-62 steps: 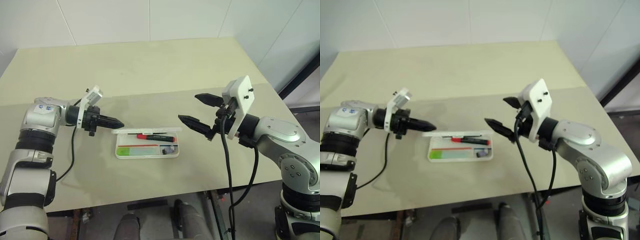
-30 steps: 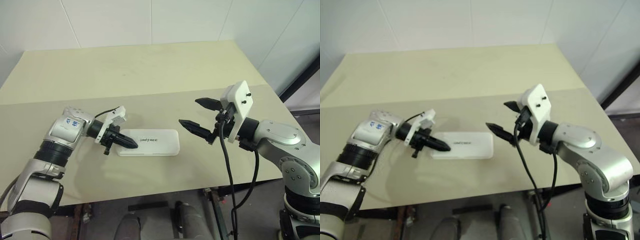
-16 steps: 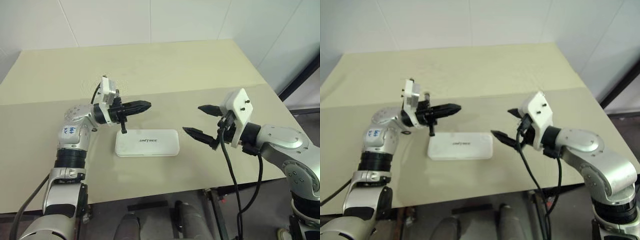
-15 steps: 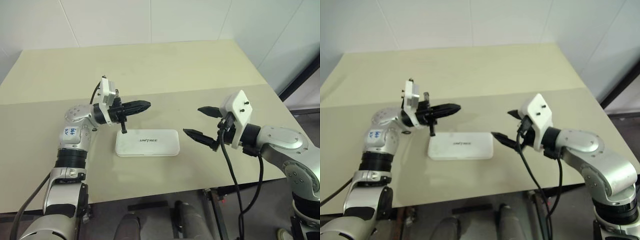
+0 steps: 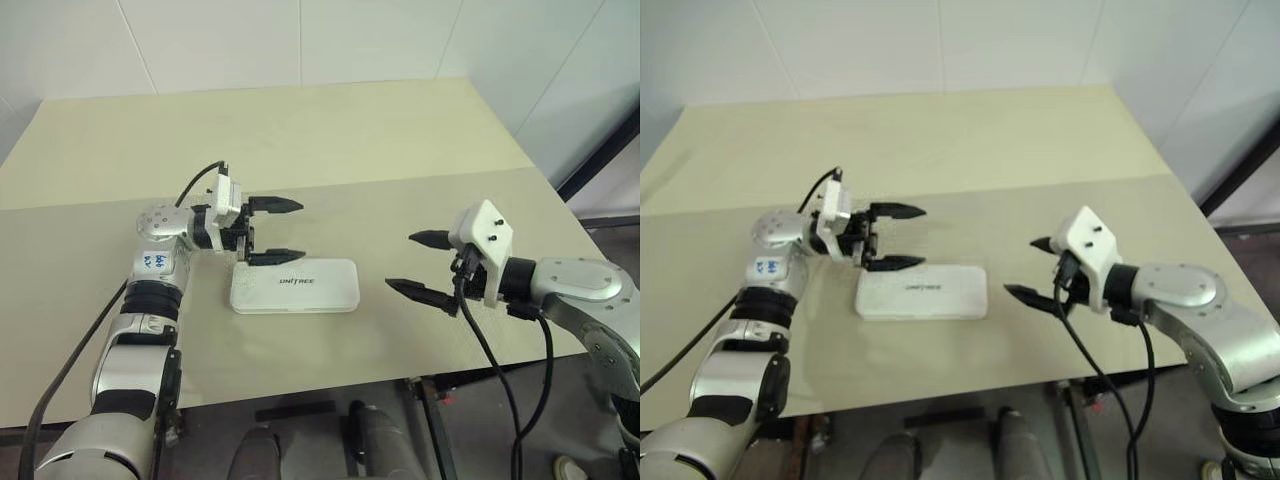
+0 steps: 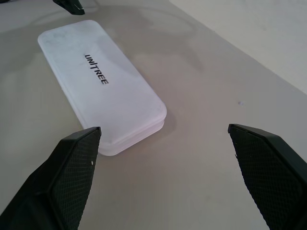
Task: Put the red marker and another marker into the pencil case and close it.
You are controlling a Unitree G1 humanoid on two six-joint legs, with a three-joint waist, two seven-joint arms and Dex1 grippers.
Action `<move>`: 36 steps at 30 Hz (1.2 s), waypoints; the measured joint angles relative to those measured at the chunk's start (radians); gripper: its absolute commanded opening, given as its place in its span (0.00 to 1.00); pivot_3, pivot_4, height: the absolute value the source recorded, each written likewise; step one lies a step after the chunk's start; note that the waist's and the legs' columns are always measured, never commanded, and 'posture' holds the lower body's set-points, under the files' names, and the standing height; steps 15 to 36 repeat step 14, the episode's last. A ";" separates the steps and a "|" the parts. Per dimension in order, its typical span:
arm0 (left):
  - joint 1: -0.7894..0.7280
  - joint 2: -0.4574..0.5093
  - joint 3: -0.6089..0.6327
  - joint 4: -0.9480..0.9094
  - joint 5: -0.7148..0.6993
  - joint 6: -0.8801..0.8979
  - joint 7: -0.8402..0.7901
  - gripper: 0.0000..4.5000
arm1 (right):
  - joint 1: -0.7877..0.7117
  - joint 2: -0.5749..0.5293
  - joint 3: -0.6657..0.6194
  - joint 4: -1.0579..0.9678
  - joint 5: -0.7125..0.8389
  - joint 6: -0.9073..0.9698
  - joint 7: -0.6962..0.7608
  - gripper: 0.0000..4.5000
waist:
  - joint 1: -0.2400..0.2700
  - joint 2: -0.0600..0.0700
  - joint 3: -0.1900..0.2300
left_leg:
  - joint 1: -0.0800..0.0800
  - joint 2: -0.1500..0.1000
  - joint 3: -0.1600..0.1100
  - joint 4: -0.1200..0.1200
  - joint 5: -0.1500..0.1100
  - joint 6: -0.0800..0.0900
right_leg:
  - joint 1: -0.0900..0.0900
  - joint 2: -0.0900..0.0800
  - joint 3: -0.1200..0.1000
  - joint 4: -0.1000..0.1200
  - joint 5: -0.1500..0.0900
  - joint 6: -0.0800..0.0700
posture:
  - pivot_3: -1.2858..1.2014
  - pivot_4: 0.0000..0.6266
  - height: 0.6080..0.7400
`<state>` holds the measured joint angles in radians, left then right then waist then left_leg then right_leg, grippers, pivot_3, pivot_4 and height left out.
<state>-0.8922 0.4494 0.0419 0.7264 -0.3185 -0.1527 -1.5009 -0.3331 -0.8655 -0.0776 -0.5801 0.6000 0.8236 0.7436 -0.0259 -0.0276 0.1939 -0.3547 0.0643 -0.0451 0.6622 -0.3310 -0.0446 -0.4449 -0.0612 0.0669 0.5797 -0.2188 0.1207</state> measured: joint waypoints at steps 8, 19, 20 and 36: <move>-0.021 0.096 -0.036 0.115 0.002 -0.026 -0.001 1.00 | 0.038 -0.044 -0.039 0.000 -0.008 -0.009 0.025 1.00 | -0.001 0.000 0.000 | 0.001 0.000 0.000 0.000 0.000 0.000 | 0.000 0.000 0.000 0.001 0.000 -0.001 | 0.52 0.24 1.00; -0.025 0.118 -0.074 0.186 0.022 -0.073 -0.001 1.00 | 0.056 -0.044 -0.056 -0.026 -0.010 0.005 -0.013 1.00 | 0.005 0.000 0.000 | 0.000 0.000 0.000 0.000 0.000 0.000 | 0.000 0.000 0.000 0.001 -0.001 -0.002 | 0.52 0.24 1.00; -0.025 0.118 -0.074 0.186 0.022 -0.073 -0.001 1.00 | 0.056 -0.044 -0.056 -0.026 -0.010 0.005 -0.013 1.00 | 0.005 0.000 0.000 | 0.000 0.000 0.000 0.000 0.000 0.000 | 0.000 0.000 0.000 0.001 -0.001 -0.002 | 0.52 0.24 1.00; -0.025 0.118 -0.074 0.186 0.022 -0.073 -0.001 1.00 | 0.056 -0.044 -0.056 -0.026 -0.010 0.005 -0.013 1.00 | 0.005 0.000 0.000 | 0.000 0.000 0.000 0.000 0.000 0.000 | 0.000 0.000 0.000 0.001 -0.001 -0.002 | 0.52 0.24 1.00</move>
